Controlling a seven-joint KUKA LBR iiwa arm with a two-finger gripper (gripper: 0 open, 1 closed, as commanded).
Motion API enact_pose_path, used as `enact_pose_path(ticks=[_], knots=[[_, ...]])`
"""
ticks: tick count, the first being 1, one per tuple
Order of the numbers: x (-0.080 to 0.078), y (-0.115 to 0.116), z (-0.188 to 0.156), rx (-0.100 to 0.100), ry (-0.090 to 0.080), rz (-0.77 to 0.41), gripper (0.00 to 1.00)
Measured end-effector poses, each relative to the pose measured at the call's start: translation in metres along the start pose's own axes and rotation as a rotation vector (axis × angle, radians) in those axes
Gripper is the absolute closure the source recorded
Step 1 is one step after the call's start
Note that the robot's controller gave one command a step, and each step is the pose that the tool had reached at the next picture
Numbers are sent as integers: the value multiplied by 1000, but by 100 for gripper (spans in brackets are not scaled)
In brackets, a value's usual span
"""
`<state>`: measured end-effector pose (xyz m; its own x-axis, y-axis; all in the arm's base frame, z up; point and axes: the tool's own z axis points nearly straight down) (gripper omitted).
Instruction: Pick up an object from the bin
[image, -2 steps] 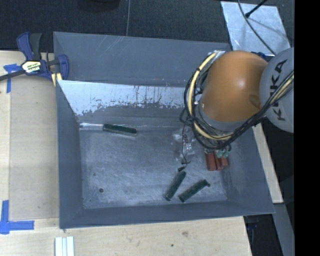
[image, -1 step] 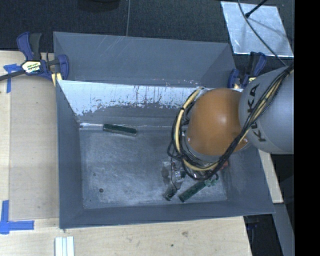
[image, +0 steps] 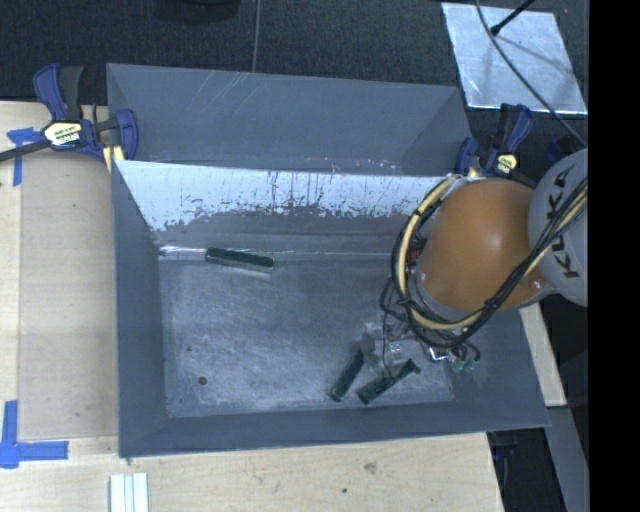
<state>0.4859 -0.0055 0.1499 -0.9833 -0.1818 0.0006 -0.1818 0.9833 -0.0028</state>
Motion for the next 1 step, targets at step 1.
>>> enact_pose_path(ticks=[1], knots=[[-1,3,0,-3,-1,-4,0]])
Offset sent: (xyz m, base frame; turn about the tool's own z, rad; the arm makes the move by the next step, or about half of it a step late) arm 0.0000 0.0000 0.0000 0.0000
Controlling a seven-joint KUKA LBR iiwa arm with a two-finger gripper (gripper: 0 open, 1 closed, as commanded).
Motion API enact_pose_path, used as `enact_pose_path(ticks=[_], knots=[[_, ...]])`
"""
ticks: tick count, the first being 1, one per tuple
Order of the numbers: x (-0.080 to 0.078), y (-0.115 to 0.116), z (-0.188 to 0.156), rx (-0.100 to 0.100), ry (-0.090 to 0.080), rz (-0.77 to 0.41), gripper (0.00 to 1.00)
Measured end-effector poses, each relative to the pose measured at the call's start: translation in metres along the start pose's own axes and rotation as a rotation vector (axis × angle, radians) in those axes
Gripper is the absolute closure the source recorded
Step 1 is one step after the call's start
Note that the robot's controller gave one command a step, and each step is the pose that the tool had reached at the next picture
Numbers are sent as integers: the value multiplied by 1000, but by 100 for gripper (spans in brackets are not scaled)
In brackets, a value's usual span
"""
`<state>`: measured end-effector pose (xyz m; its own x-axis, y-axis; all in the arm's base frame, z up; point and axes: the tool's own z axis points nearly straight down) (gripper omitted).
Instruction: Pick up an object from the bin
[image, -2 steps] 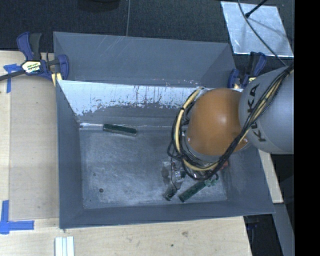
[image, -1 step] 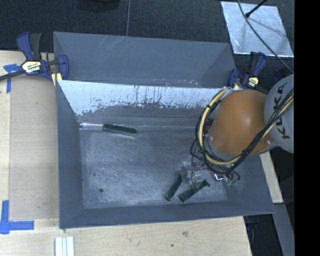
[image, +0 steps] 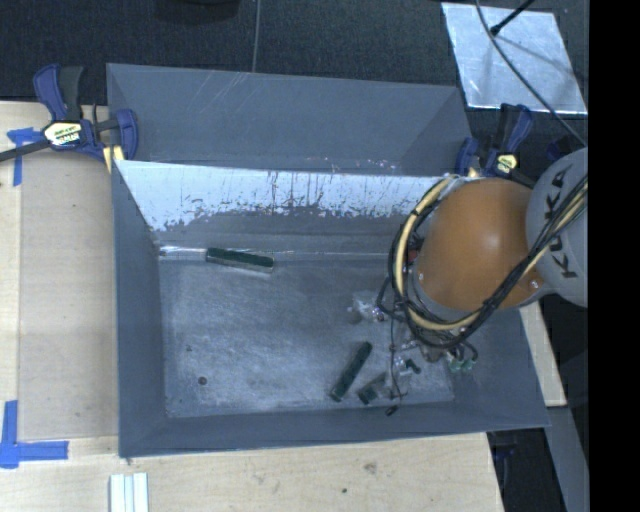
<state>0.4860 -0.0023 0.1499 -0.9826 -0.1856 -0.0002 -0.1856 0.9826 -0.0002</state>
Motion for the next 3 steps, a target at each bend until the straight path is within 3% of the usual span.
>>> enact_pose_path(ticks=[1,2,3], knots=[[-6,0,77,3,-12,-239,0],[-3,0,77,2,1,-237,100],[-22,-15,-41,4,-12,-231,100]])
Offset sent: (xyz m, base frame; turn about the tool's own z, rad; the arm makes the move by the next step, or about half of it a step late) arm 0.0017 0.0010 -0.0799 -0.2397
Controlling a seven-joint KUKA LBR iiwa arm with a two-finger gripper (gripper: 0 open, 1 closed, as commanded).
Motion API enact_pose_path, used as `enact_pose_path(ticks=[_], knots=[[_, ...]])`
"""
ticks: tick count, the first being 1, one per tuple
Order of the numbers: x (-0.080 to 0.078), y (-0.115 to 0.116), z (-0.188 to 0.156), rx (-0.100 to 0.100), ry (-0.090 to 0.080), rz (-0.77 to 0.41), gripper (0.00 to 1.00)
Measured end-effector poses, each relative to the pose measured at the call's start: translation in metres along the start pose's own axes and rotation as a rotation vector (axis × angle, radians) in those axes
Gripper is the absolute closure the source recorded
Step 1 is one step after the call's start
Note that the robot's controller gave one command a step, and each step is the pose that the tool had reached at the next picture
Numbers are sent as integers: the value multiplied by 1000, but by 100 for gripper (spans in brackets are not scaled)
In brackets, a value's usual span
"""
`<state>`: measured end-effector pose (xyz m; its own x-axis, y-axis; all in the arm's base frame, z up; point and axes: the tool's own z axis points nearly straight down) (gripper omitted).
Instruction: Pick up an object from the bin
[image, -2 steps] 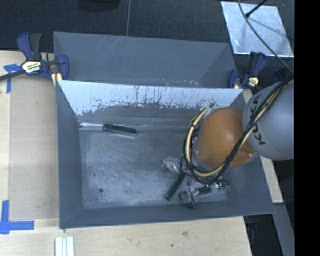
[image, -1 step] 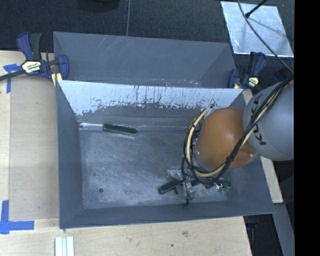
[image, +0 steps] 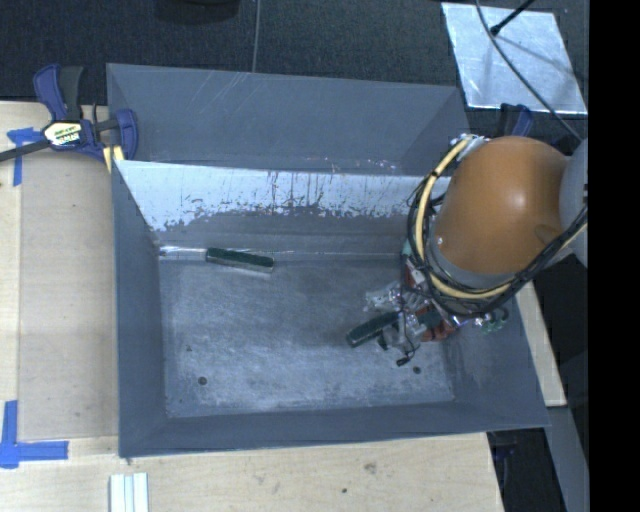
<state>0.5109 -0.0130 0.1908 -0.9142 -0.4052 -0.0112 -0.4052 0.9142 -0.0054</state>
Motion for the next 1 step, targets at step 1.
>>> enact_pose_path(ticks=[1], knots=[[11,-73,-106,-4,6,-273,100]])
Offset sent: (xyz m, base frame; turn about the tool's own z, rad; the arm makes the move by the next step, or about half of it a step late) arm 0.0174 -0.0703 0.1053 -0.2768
